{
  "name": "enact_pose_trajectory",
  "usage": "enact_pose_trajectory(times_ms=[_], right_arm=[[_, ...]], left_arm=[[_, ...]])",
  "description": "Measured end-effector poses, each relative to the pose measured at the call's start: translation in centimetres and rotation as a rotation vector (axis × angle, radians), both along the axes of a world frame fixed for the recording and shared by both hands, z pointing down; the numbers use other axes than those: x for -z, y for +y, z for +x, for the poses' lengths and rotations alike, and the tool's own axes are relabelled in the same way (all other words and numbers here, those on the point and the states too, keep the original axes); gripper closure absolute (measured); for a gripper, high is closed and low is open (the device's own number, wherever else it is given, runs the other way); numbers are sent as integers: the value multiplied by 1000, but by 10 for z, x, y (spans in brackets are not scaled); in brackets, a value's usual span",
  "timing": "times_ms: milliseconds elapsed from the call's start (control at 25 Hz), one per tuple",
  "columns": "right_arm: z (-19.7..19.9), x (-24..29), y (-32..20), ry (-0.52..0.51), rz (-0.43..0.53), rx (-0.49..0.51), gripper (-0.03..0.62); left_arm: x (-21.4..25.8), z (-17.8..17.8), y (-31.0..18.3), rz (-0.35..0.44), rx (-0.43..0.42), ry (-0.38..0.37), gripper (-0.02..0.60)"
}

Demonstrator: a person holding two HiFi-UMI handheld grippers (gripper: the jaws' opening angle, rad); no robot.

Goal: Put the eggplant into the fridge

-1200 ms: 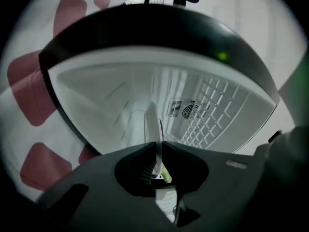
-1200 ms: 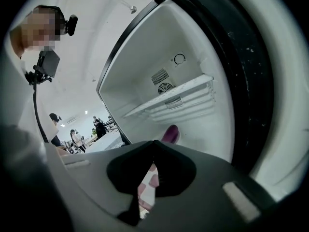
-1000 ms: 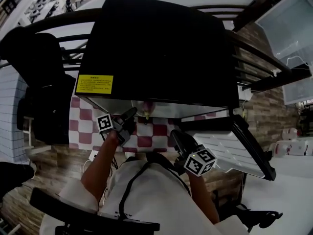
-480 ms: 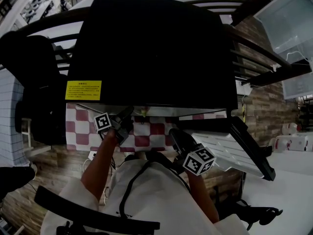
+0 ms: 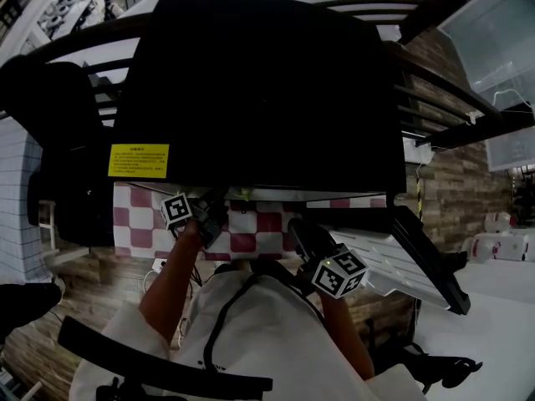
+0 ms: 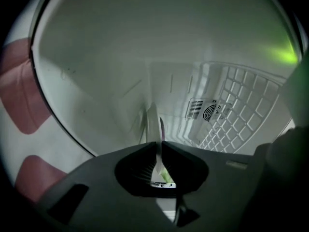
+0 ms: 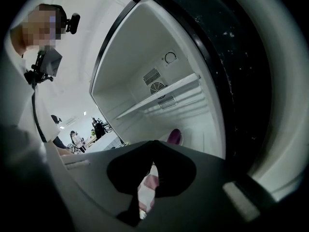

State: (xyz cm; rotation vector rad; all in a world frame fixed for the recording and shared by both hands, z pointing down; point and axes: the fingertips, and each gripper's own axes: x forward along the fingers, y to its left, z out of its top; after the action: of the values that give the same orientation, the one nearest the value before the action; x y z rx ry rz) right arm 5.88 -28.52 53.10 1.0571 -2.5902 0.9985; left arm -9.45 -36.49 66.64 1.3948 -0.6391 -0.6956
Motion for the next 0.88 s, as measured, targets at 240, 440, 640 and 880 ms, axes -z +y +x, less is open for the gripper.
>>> enact_pose_trajectory(times_ms=[240,440,640,880], right_arm=[[-5,1,-3,-16,5,16,588],[-12,2,-1,-26,12,42,588],[-23,0,0,-25,20,69,588],[-37,-4,-4,-24,35,89,588]], left_arm=[[-8,-3,2,-24,2,-57,548],[-22,-5,4,-65,27,-93,548],[-25,-5,5,-67,43,-107,548],[-31,-4,7,-78,47,-133,549]])
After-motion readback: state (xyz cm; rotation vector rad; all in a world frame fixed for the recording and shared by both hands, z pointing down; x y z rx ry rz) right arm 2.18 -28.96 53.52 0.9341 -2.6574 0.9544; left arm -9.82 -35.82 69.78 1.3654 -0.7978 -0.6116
